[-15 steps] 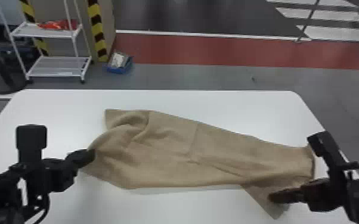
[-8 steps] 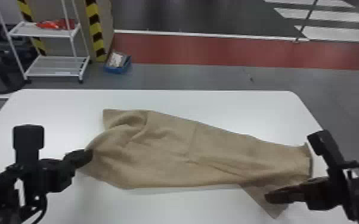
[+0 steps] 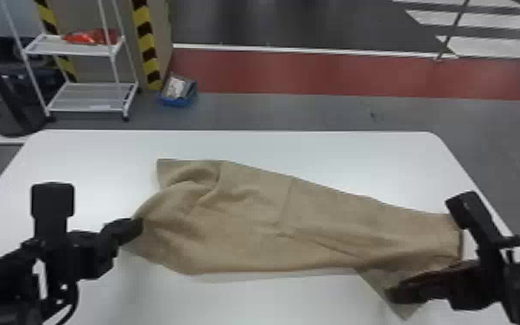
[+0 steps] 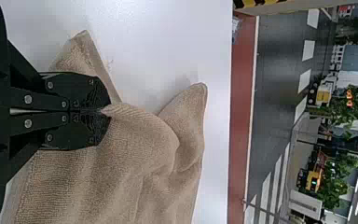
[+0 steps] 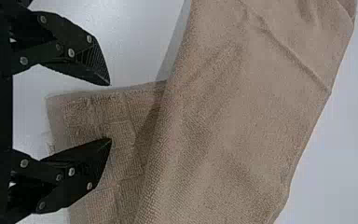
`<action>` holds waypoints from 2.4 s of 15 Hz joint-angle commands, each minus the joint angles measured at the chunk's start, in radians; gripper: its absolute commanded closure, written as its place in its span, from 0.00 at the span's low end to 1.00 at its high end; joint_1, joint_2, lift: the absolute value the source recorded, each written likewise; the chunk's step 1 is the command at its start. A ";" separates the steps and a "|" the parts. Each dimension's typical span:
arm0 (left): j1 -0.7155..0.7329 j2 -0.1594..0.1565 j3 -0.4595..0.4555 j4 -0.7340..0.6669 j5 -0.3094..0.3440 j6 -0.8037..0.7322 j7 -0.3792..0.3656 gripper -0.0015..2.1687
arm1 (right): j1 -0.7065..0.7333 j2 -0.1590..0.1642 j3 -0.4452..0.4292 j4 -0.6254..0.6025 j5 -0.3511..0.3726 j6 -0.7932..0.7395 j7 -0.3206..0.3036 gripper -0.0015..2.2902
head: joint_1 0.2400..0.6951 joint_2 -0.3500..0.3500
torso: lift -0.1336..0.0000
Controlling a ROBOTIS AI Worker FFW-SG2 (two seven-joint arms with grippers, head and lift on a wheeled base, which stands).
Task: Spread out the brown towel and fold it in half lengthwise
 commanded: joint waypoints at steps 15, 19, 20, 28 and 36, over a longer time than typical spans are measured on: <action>0.013 -0.003 -0.020 -0.020 -0.006 0.028 -0.006 0.99 | -0.166 -0.094 -0.359 0.249 -0.105 -0.279 0.001 0.75 | 1.00 0.17 | 0.07; -0.024 -0.003 -0.051 -0.020 -0.051 0.206 -0.060 0.87 | -0.149 -0.096 -0.335 0.302 -0.070 -0.423 0.014 0.74 | 1.00 0.08 | 0.07; -0.024 -0.003 -0.049 -0.008 -0.051 0.203 -0.057 0.62 | -0.141 -0.093 -0.305 0.313 -0.061 -0.438 0.014 0.70 | 1.00 0.07 | 0.07; 0.073 -0.003 0.084 -0.081 0.044 -0.140 -0.118 0.01 | -0.161 -0.080 -0.279 0.330 0.021 -0.469 -0.025 0.69 | 1.00 0.13 | 0.07; 0.076 0.112 0.123 0.073 -0.150 -0.686 -0.502 0.10 | -0.243 -0.057 -0.249 0.394 0.081 -0.389 -0.043 0.69 | 1.00 0.08 | 0.07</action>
